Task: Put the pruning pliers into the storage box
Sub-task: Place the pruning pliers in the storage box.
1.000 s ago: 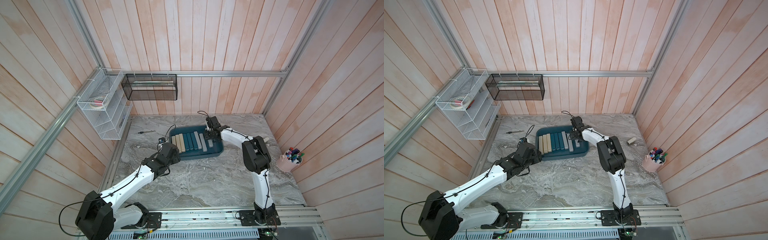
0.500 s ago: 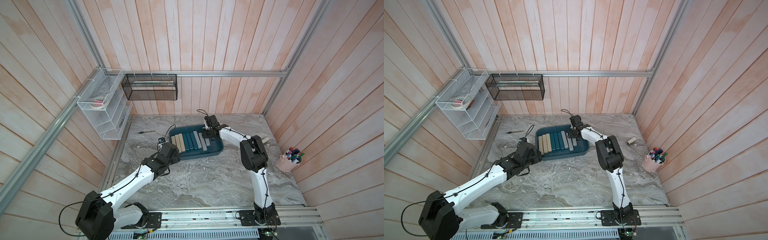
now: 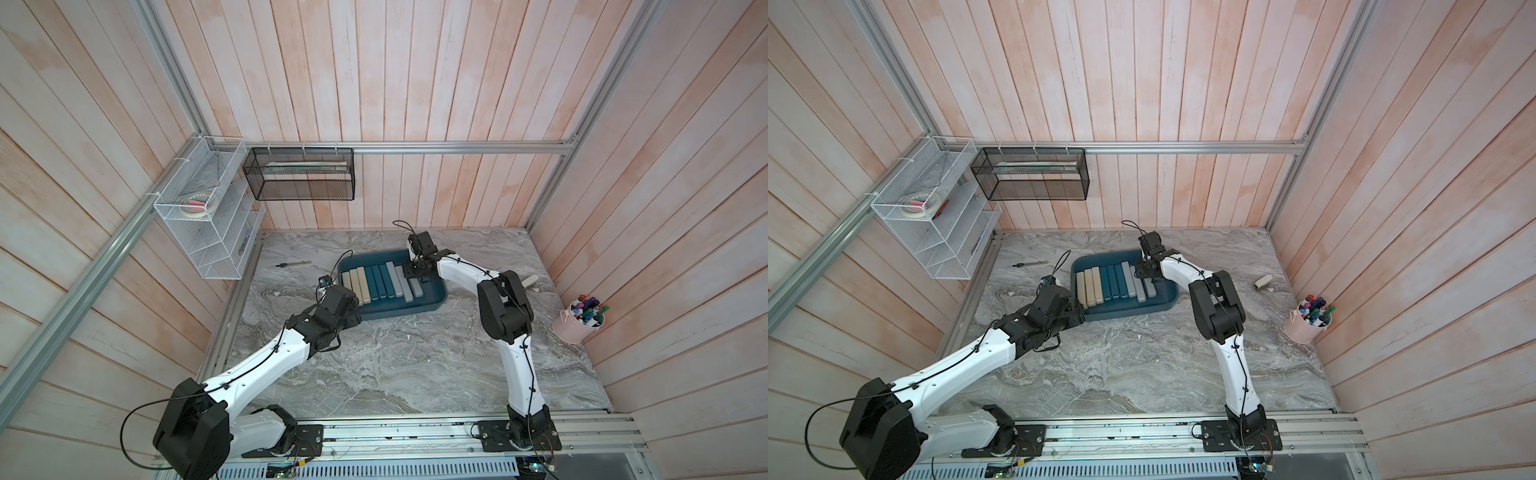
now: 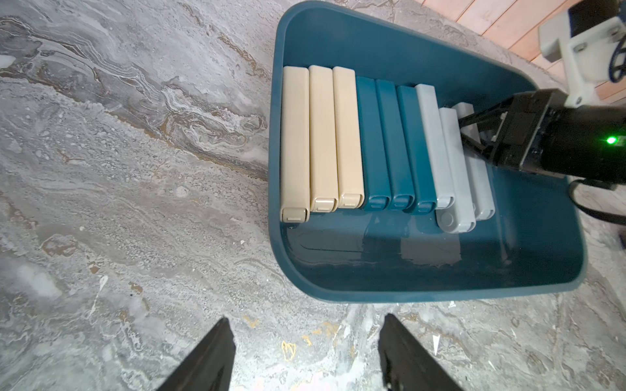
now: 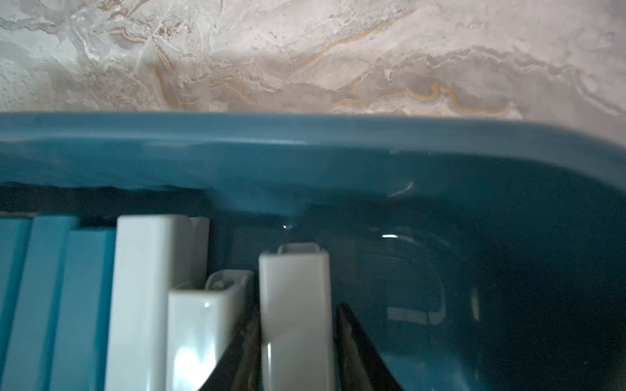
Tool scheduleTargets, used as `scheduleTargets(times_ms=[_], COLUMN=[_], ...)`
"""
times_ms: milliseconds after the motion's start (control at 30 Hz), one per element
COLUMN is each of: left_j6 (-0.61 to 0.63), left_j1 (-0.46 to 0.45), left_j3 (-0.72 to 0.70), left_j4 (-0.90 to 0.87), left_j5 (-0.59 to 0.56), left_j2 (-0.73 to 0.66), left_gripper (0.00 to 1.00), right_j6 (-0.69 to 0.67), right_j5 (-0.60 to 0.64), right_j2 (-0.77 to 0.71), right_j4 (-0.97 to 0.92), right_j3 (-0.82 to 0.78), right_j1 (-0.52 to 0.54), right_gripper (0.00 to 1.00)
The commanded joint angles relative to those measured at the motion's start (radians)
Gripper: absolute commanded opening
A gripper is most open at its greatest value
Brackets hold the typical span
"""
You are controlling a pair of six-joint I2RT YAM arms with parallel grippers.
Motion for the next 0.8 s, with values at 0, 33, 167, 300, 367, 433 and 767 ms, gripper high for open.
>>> scheduleTargets(times_ms=[0, 33, 167, 300, 367, 433, 767], left_j6=[0.008, 0.01, 0.009, 0.01, 0.013, 0.023, 0.116], left_j1=[0.004, 0.005, 0.004, 0.004, 0.005, 0.004, 0.085], left_j3=[0.026, 0.027, 0.028, 0.033, 0.039, 0.048, 0.104], left_j4=[-0.006, -0.008, -0.015, -0.009, -0.009, -0.012, 0.026], left_j5=[0.003, 0.001, 0.0, 0.007, 0.008, 0.006, 0.091], left_j2=[0.002, 0.002, -0.002, -0.006, -0.006, -0.007, -0.045], left_gripper=[0.71, 0.71, 0.71, 0.71, 0.71, 0.71, 0.8], right_j6=[0.007, 0.012, 0.023, 0.029, 0.029, 0.029, -0.024], right_j5=[0.0, -0.004, -0.007, -0.001, 0.012, 0.029, 0.097], right_j2=[0.008, 0.002, -0.049, -0.104, -0.145, -0.193, -0.488], right_j4=[-0.018, -0.02, -0.028, -0.064, -0.072, -0.073, 0.016], right_j3=[0.049, 0.048, 0.048, 0.047, 0.037, 0.016, -0.193], right_j1=[0.01, 0.007, 0.008, 0.007, 0.008, 0.008, 0.018], right_gripper=[0.41, 0.42, 0.43, 0.44, 0.44, 0.44, 0.49])
